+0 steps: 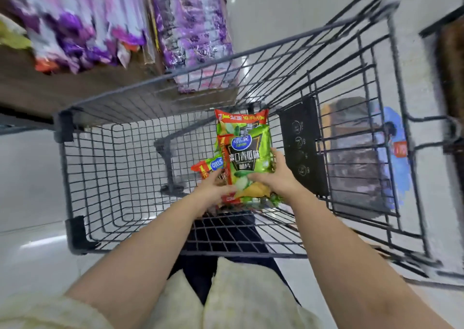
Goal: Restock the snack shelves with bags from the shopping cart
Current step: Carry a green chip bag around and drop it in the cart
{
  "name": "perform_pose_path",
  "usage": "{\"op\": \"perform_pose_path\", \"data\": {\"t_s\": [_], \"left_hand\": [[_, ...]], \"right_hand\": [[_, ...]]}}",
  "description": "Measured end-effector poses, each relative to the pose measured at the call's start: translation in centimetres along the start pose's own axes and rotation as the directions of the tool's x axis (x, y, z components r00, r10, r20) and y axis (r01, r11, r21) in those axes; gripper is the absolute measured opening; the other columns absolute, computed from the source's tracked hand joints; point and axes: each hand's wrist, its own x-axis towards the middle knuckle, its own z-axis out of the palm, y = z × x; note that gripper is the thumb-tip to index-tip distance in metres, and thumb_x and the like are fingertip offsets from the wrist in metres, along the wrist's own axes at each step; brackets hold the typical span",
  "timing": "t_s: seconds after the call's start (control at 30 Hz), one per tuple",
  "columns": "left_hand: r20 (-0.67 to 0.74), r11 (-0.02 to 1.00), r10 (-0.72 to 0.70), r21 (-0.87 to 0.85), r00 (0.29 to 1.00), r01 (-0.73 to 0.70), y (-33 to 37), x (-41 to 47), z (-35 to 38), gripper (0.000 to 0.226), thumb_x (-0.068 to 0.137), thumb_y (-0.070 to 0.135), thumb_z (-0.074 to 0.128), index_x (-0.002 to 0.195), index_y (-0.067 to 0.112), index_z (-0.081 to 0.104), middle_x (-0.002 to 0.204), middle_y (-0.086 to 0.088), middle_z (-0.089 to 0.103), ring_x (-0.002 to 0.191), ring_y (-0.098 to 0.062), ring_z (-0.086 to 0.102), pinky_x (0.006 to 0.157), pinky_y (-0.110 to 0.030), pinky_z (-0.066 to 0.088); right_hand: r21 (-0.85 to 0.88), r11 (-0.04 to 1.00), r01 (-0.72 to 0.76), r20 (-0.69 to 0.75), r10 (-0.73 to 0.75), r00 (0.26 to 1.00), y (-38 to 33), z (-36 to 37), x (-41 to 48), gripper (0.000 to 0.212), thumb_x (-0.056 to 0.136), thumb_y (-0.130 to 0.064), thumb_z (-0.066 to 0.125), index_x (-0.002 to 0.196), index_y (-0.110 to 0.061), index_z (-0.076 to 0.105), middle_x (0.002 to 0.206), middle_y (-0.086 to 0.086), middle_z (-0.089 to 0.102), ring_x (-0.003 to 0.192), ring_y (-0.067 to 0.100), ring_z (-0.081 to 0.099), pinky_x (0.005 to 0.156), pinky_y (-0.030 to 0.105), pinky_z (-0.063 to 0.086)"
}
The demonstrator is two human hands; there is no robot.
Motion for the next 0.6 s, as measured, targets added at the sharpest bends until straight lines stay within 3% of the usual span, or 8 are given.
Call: {"op": "perform_pose_path", "data": {"t_s": [0.1, 0.23, 0.43, 0.5, 0.6], "left_hand": [[-0.076, 0.993, 0.086, -0.077, 0.993, -0.091, 0.9, -3.3, -2.6, 0.093, 0.06, 0.037, 0.093, 0.137, 0.028, 0.041, 0.124, 0.002, 0.062, 0.108, -0.024, 0.065, 0.089, -0.05, 0.055], [-0.19, 0.961, 0.162, -0.192, 0.968, -0.198, 0.9, -8.8, -6.1, 0.108, 0.044, 0.035, 0.098, 0.136, 0.025, 0.043, 0.121, -0.003, 0.066, 0.1, -0.028, 0.07, 0.09, -0.055, 0.054], [-0.408, 0.826, 0.252, -0.382, 0.877, -0.415, -2.9, -15.9, -10.1, 0.091, 0.061, 0.016, 0.091, 0.137, 0.025, 0.043, 0.121, -0.01, 0.067, 0.1, -0.03, 0.071, 0.092, -0.051, 0.054], [-0.49, 0.762, 0.253, -0.43, 0.834, -0.484, -4.4, -18.3, -11.0, 0.099, 0.051, 0.027, 0.095, 0.136, 0.027, 0.044, 0.12, -0.01, 0.068, 0.099, -0.03, 0.071, 0.09, -0.051, 0.055], [-0.625, 0.658, 0.256, -0.446, 0.737, -0.607, -6.4, -22.0, -12.8, 0.106, 0.04, 0.037, 0.098, 0.133, 0.025, 0.049, 0.122, -0.009, 0.068, 0.099, -0.029, 0.071, 0.087, -0.054, 0.056]], "right_hand": [[0.008, 0.998, 0.068, 0.07, -0.068, 0.995, -3.0, 2.2, -1.4, 0.119, 0.05, -0.041, 0.092, 0.145, -0.044, 0.021, 0.145, -0.001, 0.043, 0.128, 0.021, 0.05, 0.103, 0.047, 0.047], [0.028, 0.988, 0.149, 0.22, -0.152, 0.964, -6.5, 6.1, -2.9, 0.114, 0.054, -0.038, 0.091, 0.145, -0.048, 0.023, 0.147, -0.001, 0.041, 0.131, 0.023, 0.046, 0.105, 0.048, 0.044], [-0.043, 0.957, 0.287, 0.49, -0.23, 0.841, -11.8, 13.1, -5.6, 0.101, 0.059, -0.041, 0.09, 0.141, -0.054, 0.032, 0.138, -0.019, 0.049, 0.123, 0.011, 0.052, 0.105, 0.043, 0.043], [-0.061, 0.934, 0.352, 0.535, -0.267, 0.801, -13.4, 16.1, -7.1, 0.096, 0.057, -0.04, 0.09, 0.136, -0.055, 0.039, 0.137, -0.016, 0.053, 0.121, 0.013, 0.056, 0.102, 0.047, 0.047], [-0.073, 0.884, 0.461, 0.554, -0.348, 0.756, -15.2, 21.2, -9.8, 0.086, 0.062, -0.033, 0.089, 0.136, -0.041, 0.046, 0.133, -0.009, 0.055, 0.119, 0.01, 0.055, 0.099, 0.042, 0.049]]}}
